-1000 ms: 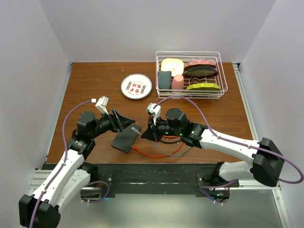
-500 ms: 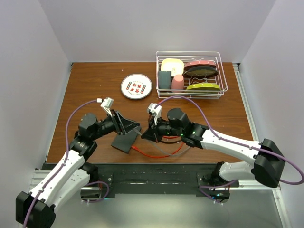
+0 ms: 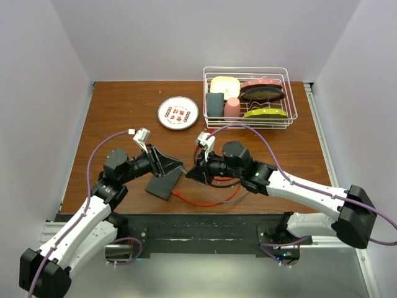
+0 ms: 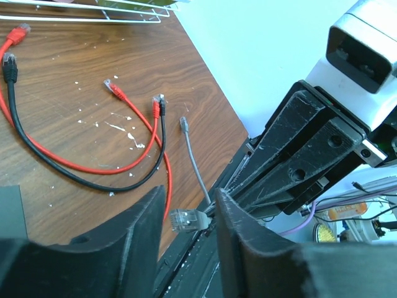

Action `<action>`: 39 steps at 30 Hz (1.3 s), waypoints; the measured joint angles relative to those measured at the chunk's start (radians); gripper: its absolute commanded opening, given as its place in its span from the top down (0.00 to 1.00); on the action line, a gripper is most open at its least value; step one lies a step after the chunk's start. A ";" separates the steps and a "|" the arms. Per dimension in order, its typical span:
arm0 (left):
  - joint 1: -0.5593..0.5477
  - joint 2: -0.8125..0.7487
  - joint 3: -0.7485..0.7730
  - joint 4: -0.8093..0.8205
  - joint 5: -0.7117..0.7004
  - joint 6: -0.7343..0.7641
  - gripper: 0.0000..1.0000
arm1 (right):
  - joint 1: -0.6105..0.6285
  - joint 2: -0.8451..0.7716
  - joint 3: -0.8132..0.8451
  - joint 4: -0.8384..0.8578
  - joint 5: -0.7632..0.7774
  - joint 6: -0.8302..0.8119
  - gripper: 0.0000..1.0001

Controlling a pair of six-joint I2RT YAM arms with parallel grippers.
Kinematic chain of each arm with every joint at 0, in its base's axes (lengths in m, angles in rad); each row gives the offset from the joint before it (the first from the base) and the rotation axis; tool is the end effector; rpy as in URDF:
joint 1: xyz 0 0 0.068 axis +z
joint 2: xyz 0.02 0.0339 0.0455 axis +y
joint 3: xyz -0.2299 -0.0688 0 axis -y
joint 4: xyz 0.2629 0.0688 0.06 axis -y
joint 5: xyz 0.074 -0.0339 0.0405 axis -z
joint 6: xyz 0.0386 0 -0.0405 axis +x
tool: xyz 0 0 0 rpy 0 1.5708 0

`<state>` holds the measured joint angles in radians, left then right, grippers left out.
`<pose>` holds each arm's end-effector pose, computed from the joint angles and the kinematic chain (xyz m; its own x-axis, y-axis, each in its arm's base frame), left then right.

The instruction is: Insert the plug into the switch port

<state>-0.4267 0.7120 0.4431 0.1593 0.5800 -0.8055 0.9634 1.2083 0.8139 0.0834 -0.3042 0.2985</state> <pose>0.1924 -0.1107 0.2401 -0.6763 -0.3552 -0.6454 0.5115 0.4040 -0.7584 0.1673 0.2610 0.2489 -0.4452 -0.1489 -0.8830 -0.8530 0.3705 0.3676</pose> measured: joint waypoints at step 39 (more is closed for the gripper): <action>-0.019 0.008 -0.049 0.087 -0.009 -0.068 0.66 | 0.000 0.011 -0.001 0.003 0.022 0.042 1.00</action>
<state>-0.4454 0.7204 0.3939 0.2462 0.5713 -0.8738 0.9630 1.2198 0.8131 0.0860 -0.2821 0.3408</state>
